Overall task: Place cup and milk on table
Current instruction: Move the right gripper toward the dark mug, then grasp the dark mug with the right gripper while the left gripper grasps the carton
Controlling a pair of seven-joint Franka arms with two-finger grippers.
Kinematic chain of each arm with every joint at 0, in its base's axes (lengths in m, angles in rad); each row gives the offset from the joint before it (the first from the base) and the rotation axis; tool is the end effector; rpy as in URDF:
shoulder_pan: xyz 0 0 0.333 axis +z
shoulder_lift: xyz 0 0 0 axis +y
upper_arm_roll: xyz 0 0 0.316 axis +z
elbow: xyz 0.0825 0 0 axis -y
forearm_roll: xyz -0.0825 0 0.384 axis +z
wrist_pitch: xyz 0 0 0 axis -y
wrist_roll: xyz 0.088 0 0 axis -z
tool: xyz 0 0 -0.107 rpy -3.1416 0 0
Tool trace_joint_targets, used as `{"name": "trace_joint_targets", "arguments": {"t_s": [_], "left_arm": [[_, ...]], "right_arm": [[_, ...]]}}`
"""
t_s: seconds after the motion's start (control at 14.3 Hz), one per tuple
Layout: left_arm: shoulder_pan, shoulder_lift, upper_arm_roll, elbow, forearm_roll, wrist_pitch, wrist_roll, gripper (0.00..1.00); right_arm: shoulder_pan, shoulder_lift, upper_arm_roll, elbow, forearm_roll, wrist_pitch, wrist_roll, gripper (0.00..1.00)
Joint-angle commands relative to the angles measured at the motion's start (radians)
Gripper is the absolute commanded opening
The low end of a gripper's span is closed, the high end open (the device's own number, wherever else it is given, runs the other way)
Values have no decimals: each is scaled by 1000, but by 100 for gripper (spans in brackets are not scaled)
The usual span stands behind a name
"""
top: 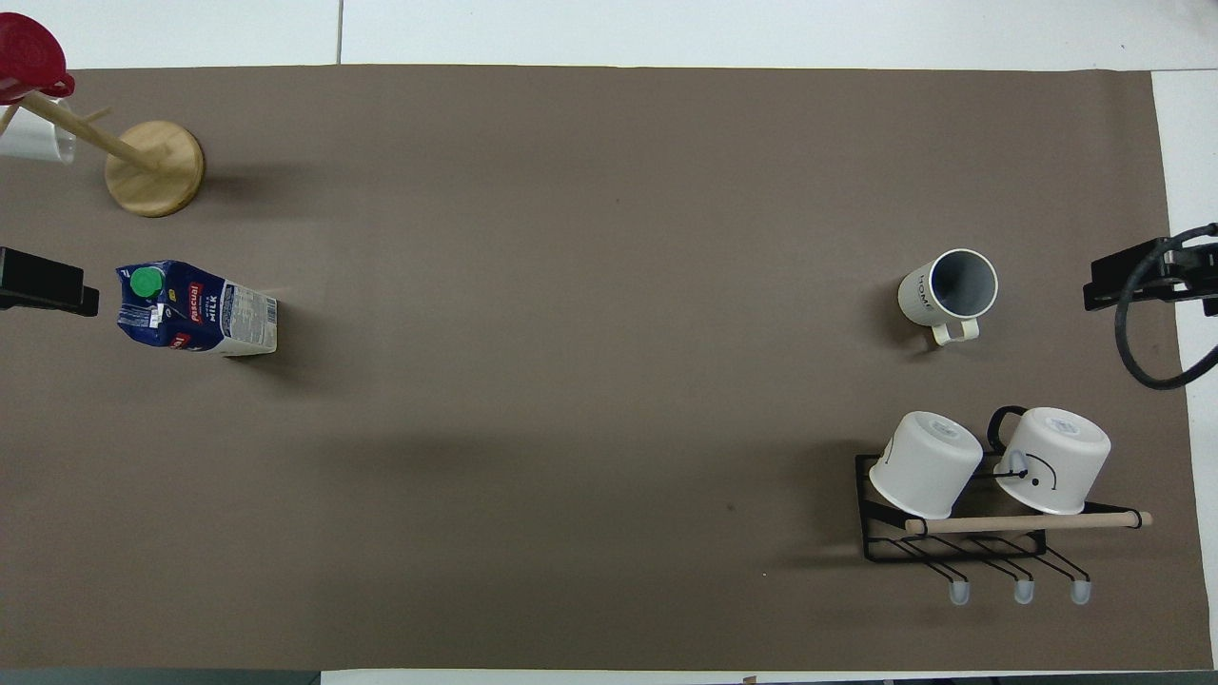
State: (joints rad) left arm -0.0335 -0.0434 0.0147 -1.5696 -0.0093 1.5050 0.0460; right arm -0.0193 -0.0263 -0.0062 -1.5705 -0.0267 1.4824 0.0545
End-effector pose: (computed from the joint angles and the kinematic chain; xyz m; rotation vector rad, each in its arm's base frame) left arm 0.5343 -0.0109 0.6430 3.1295 -0.1023 -0.0330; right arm 0.5368 -0.0168 0.6316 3.1101 -0.1269 -0.0956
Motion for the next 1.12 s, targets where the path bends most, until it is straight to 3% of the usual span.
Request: {"name": "trace_joint_targets", "arguments": {"t_s": [0.0,0.28,0.49,0.63,0.77,1.05], "left_arm": [[3,-19,1,-21,-9,-11,20,100],[4,-24,1,-29,-9,-12,20,100],[6,-30,1,-30,-9,-2,17,100],[9,-27,2,-27,-5,3,20,100],[23,-24,2,-24,-5,18,17,100],[24,-32,2,-46,-3,21,17,100]], "right_arm": [[-5,0,5,4,5,9,-19,100],[-7,-4,5,-9,14,19,-18,100],[-19,-29,3,-95,17,161,-103,100],[-34,-55,2,-222,19,310,-250,100],[-71,-11,2,-293,19,474,-362,100],[-105,127,2,-324,89,654,-469,100]]}}
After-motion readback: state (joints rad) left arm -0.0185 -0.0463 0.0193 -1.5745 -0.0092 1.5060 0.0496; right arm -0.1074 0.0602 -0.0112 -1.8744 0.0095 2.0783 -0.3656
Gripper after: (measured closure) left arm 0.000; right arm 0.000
